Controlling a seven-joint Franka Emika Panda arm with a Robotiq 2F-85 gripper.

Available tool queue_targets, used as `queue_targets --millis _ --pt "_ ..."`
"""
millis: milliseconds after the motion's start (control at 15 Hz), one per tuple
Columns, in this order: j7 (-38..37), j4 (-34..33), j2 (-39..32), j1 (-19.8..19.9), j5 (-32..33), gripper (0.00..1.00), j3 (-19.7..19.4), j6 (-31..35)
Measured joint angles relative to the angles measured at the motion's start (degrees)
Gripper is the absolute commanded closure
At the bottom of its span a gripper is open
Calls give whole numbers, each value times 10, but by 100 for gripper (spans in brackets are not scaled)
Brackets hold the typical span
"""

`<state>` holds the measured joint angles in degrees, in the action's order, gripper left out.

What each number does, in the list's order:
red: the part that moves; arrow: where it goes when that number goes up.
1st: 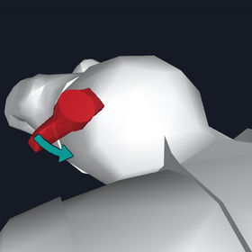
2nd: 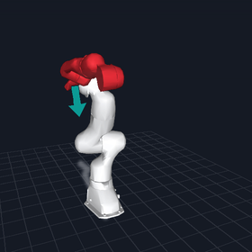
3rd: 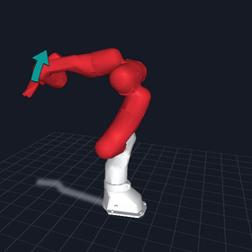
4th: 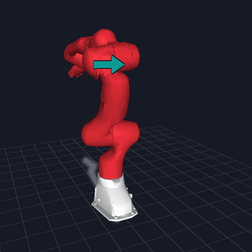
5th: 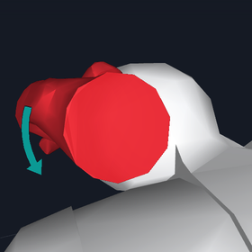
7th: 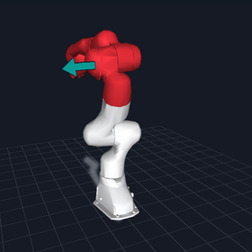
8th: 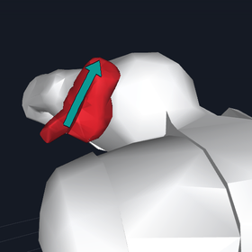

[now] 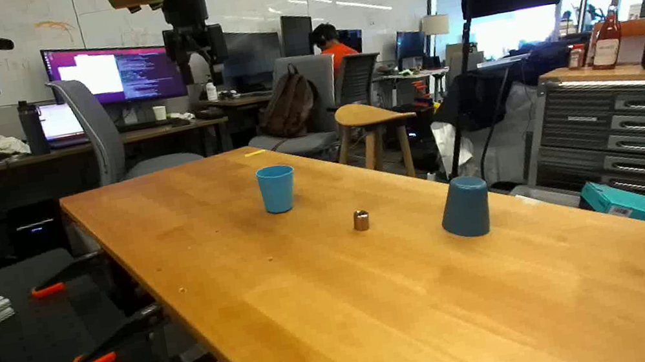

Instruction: Pick the silver object on the table and put it in the blue cup

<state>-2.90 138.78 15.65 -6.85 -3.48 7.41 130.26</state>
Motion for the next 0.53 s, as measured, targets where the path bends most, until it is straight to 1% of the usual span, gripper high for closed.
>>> queue_targets --millis 267,400,533 --pt "0 -7 1 0 0 0 0 0" --pt "-2 -4 -3 2 15 0 0 7" --pt "-12 -7 -17 19 34 0 -7 33"
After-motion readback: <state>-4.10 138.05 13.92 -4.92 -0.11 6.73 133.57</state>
